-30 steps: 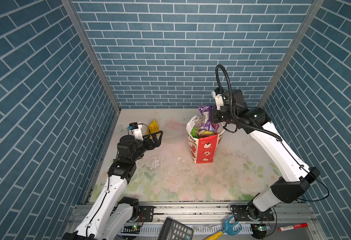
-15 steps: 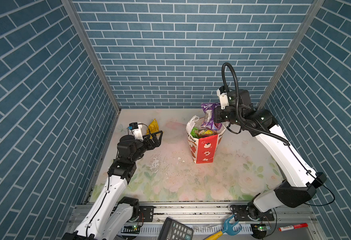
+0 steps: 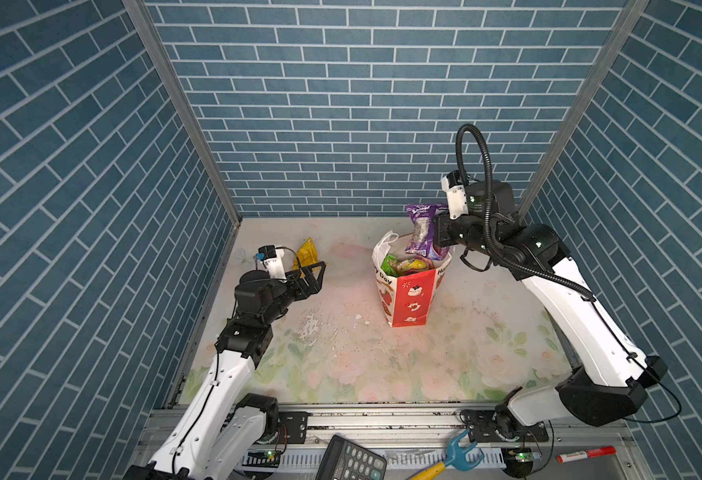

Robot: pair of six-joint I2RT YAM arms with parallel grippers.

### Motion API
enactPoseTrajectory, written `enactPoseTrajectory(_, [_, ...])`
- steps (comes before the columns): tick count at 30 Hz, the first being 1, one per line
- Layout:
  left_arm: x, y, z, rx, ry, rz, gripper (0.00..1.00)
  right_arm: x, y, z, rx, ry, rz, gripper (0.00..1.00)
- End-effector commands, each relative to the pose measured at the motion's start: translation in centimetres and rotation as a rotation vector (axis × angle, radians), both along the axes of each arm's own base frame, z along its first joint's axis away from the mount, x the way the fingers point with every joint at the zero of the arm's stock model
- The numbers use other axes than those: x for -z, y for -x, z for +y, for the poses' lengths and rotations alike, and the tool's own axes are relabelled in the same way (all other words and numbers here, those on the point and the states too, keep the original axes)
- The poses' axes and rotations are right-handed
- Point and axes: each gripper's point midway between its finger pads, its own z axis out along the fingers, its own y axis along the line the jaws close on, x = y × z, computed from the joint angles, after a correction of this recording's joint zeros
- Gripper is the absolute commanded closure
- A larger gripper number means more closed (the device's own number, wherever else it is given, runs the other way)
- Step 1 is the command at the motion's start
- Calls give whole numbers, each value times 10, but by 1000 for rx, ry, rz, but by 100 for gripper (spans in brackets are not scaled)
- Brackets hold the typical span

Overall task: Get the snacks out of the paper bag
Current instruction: 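Raise the purple packet out of the bag with the right gripper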

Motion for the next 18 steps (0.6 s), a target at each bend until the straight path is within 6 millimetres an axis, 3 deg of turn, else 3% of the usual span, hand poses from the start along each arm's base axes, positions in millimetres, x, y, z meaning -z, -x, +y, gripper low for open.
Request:
enactPoseTrajectory(1, [-3, 0, -6, 27, 12, 7, 0, -27, 4, -9, 3, -28, -101, 100])
enactPoseTrajectory(13, [10, -1, -7, 21, 7, 72, 0, -32, 15, -20, 0, -54, -126, 100])
enactPoseTrajectory(15, [0, -3, -7, 16, 7, 57, 0, -32, 15, -25, 15, -47, -135, 100])
enactPoseTrajectory(18, [0, -4, -9, 14, 0, 67, 0, -31, 16, -33, 32, -48, -148, 100])
